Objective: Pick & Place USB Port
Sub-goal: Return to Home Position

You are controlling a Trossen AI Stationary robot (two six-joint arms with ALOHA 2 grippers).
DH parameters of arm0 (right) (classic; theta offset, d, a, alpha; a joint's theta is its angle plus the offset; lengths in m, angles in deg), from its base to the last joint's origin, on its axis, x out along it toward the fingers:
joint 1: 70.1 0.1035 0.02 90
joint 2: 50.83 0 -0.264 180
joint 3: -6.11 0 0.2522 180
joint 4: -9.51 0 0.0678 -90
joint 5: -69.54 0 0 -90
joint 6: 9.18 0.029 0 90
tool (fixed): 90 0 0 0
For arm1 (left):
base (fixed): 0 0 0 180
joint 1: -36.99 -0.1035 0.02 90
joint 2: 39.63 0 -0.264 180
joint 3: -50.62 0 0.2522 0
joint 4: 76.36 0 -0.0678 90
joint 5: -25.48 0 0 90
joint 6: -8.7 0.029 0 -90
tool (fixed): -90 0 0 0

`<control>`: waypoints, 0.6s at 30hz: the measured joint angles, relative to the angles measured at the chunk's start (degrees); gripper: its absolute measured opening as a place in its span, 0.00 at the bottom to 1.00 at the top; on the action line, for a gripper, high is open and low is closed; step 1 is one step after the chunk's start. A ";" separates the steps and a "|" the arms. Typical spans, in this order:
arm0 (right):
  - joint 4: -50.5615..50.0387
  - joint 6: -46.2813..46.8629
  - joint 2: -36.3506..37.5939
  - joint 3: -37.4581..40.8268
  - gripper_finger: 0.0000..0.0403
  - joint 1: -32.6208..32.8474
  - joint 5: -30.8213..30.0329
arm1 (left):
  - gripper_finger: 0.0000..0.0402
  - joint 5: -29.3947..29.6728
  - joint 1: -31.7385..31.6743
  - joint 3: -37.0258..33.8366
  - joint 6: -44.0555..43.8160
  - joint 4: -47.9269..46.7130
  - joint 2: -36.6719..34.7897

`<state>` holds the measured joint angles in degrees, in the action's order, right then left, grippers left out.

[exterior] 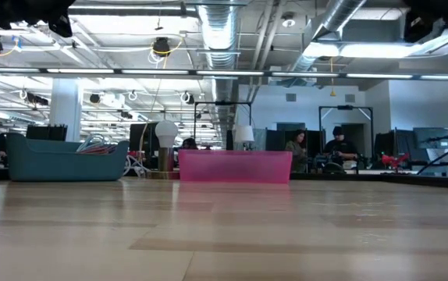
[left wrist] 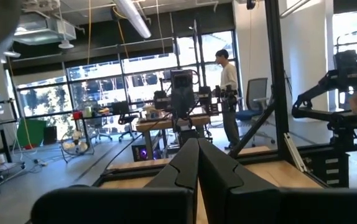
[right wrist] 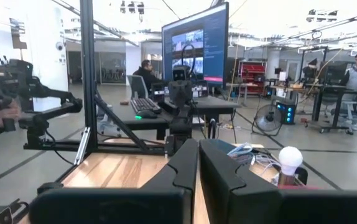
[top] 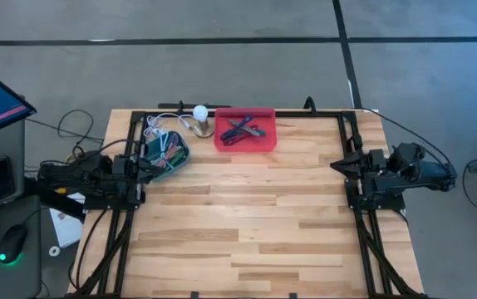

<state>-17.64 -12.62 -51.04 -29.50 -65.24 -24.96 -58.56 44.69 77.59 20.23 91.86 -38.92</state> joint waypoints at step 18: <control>10.22 0.88 0.01 12.82 0.03 0.00 0.00 | 0.01 0.02 0.00 -10.44 -1.75 4.47 0.02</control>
<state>-7.42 -11.74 -51.03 -16.68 -65.24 -24.96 -58.54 44.69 67.16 18.48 96.34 -38.90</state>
